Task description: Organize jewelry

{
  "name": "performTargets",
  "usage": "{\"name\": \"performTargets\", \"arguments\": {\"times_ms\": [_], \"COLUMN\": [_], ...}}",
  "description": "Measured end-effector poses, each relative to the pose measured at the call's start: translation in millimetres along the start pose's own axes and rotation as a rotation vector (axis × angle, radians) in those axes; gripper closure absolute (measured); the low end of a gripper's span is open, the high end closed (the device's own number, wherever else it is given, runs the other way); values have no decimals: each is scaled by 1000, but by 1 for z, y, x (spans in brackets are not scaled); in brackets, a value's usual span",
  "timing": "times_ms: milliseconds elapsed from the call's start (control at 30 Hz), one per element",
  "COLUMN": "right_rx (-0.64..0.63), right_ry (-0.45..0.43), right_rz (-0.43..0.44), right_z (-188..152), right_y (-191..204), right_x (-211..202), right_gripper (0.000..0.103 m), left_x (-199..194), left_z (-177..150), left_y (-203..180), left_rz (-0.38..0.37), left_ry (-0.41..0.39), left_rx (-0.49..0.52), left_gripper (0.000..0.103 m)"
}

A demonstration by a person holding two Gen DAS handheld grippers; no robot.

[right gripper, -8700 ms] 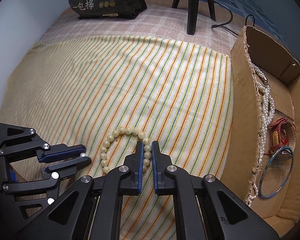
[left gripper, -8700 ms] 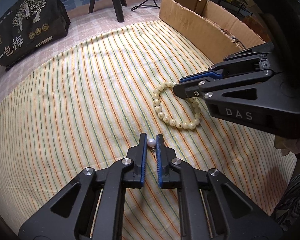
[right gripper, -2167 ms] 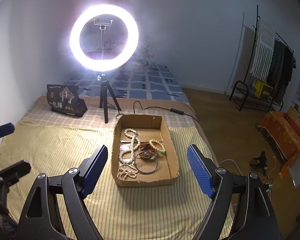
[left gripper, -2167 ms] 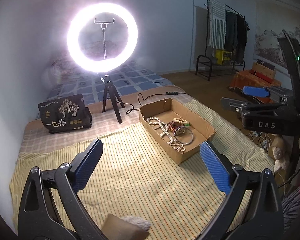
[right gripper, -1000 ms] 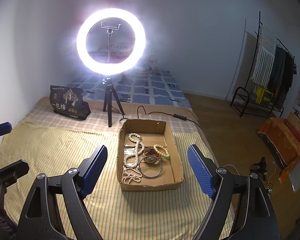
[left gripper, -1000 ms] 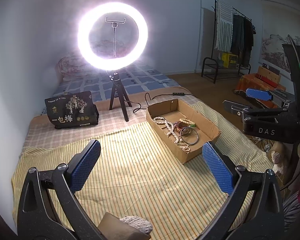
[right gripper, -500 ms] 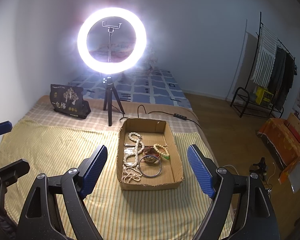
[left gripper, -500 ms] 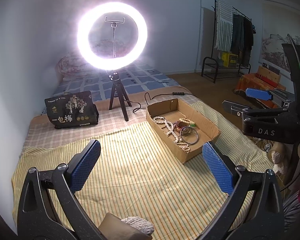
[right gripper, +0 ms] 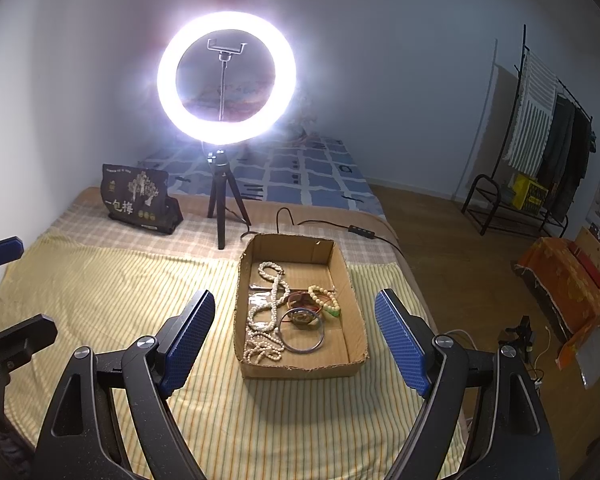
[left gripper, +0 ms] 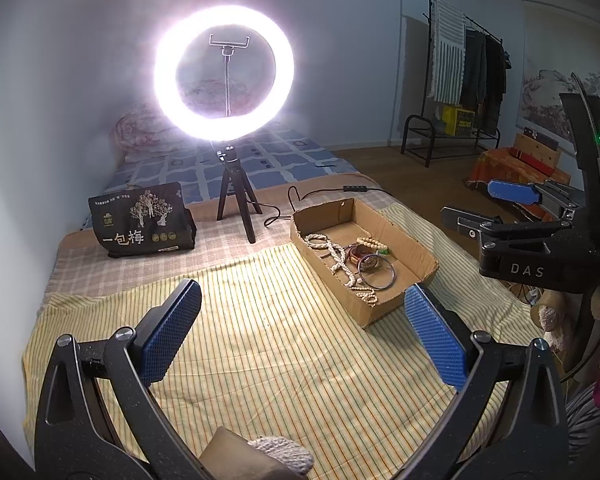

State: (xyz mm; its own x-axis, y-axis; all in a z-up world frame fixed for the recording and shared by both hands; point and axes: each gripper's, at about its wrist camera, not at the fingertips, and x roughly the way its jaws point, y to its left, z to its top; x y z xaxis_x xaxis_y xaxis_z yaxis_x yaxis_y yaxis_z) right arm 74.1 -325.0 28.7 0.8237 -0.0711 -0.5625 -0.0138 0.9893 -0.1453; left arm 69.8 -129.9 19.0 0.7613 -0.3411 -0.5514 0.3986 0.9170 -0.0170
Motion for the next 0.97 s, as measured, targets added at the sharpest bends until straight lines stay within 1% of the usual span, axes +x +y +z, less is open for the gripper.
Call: {"name": "performTargets", "arguments": {"times_ms": [767,967], "right_rx": [-9,-11], "right_ry": [5,7], "right_rz": [0,1], "right_z": [-2,-3], "right_y": [0,0], "right_x": [0,0], "right_gripper": [21,21], "left_x": [-2,-5], "left_z": [1,3], "left_y": [-2,-2], "left_rz": [2,17], "left_ry": [-4,-19], "left_rx": [12,12], "left_gripper": [0,0]}}
